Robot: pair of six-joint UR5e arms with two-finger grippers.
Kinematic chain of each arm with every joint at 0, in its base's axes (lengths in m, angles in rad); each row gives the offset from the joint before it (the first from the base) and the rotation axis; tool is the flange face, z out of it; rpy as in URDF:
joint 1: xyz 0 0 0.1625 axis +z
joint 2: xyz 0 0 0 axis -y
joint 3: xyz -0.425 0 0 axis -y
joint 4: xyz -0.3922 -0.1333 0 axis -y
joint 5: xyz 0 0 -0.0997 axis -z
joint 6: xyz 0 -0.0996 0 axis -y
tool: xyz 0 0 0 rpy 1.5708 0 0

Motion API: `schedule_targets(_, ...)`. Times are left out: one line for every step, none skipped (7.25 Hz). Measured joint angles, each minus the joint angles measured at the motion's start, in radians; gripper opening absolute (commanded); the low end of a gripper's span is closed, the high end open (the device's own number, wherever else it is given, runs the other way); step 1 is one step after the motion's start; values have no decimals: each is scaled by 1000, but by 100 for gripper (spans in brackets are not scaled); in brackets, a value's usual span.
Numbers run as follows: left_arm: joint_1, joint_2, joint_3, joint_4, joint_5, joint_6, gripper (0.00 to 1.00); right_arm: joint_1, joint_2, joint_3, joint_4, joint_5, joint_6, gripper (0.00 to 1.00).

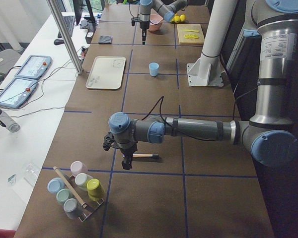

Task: Mash ice and strawberries in cup
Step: 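Carry the ice cube with the right gripper over the cup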

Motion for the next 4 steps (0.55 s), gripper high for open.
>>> schedule_targets(0, 0, 0, 0, 0, -1, 100, -59, 61, -33, -2, -54, 87, 12)
schedule_targets(0, 0, 2, 0, 0, -1, 100, -109, 118, -75, -3, -101, 153, 13)
schedule_targets(4, 0, 4, 0, 0, -1, 100, -148, 158, -110, -3, -134, 196, 14)
schedule_targets(11, 0, 6, 0, 0, -1, 100, -177, 176, -129, -4, -159, 220, 27)
